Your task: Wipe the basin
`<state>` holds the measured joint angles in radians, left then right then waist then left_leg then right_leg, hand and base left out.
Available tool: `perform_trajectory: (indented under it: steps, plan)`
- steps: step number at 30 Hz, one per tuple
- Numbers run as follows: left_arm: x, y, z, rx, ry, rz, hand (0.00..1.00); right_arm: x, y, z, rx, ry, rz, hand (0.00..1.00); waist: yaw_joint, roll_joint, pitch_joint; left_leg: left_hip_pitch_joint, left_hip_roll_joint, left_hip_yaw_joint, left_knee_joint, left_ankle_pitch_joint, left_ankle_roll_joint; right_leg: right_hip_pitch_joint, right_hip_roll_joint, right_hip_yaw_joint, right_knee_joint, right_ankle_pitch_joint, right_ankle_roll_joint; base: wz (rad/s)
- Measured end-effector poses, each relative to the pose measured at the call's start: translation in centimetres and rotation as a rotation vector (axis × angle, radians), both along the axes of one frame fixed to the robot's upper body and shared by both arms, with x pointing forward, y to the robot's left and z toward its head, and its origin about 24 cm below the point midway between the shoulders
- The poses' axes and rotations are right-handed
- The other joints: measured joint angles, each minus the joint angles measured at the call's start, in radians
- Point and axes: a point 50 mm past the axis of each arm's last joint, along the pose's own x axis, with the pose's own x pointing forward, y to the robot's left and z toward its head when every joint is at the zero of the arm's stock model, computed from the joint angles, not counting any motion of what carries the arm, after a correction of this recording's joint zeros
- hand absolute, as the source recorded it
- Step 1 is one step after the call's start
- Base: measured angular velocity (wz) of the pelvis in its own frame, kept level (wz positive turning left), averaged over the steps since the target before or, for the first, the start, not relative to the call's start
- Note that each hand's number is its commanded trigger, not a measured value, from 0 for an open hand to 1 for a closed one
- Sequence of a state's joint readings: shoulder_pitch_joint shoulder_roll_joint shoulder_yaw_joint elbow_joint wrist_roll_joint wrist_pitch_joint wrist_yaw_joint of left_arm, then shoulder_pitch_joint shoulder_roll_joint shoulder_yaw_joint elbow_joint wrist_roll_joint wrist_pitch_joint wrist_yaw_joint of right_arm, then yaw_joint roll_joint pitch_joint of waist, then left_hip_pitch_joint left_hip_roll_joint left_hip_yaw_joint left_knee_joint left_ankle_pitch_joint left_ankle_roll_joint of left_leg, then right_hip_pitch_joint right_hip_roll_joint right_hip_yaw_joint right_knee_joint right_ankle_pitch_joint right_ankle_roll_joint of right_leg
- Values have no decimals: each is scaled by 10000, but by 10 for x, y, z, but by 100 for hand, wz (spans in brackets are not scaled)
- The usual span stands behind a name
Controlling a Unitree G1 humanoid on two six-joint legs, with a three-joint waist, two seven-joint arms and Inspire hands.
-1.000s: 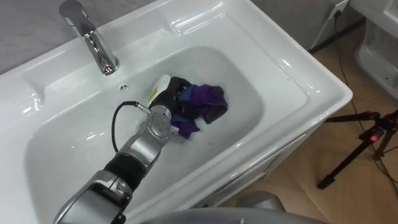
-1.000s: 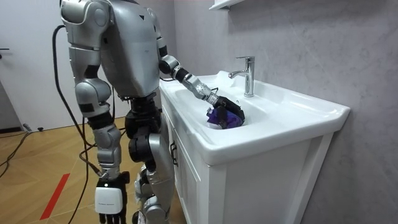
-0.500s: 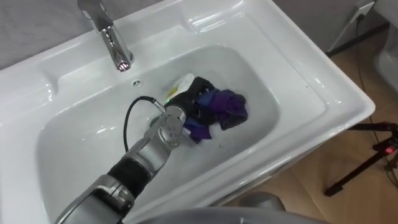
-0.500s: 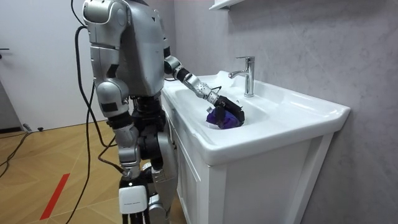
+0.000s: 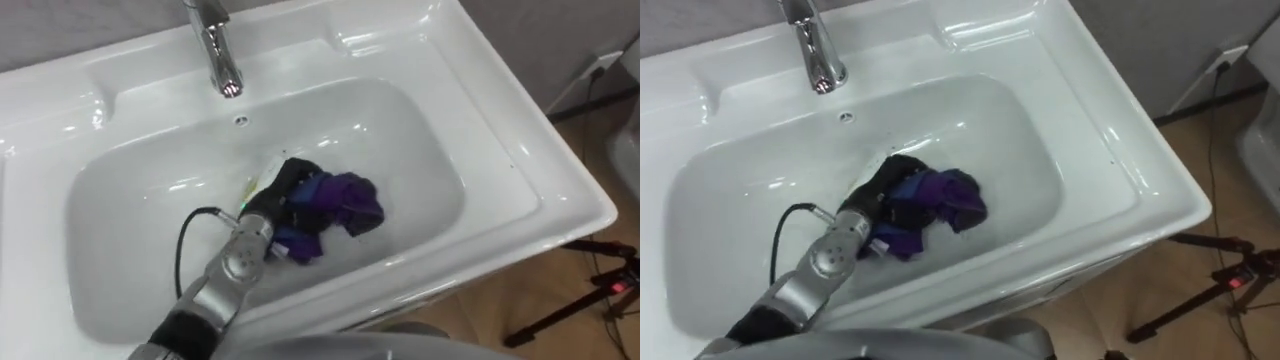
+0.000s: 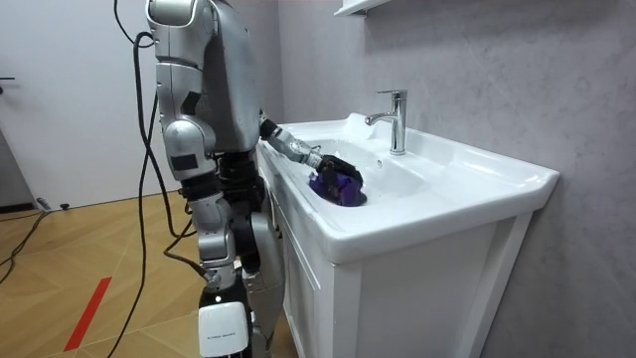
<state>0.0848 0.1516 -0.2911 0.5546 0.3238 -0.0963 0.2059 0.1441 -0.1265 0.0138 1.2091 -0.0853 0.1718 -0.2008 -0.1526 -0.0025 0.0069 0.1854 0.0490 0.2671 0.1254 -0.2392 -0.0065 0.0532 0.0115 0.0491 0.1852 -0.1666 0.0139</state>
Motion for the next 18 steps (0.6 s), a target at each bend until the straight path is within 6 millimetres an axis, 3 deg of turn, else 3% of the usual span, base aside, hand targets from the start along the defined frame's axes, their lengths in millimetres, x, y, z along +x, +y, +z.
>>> perform_trajectory:
  steps: [2, 4, 13, 18]
  plan:
    - [-7, 41, 3, 1481, -392, 997, 100, -5, -2, 1, -120, 50, -227, 0, 249, -12, -65, 28, 89, -3, -71, -16, -85, -9, 98, -3, 7, 53, -75, -2]
    - [-12, 65, 5, 2534, -631, 1577, 100, -5, -4, 1, -176, -10, -388, 0, 295, 19, -98, 71, 144, 24, -114, 20, -146, 18, 163, 14, 11, 87, -131, -5]
    - [-31, 93, -4, 5548, -734, 1588, 100, -15, -14, 4, -662, 91, -649, 0, 475, 404, -247, 551, 531, 281, -237, 95, -455, 182, 610, -10, 1, 252, -507, -26]
    - [-38, 105, -6, 6206, -630, 1909, 100, -26, -17, 5, -749, 295, -1151, 0, 392, 435, -255, 706, 653, 272, -253, 128, -571, 237, 747, 37, 11, 188, -662, -11]
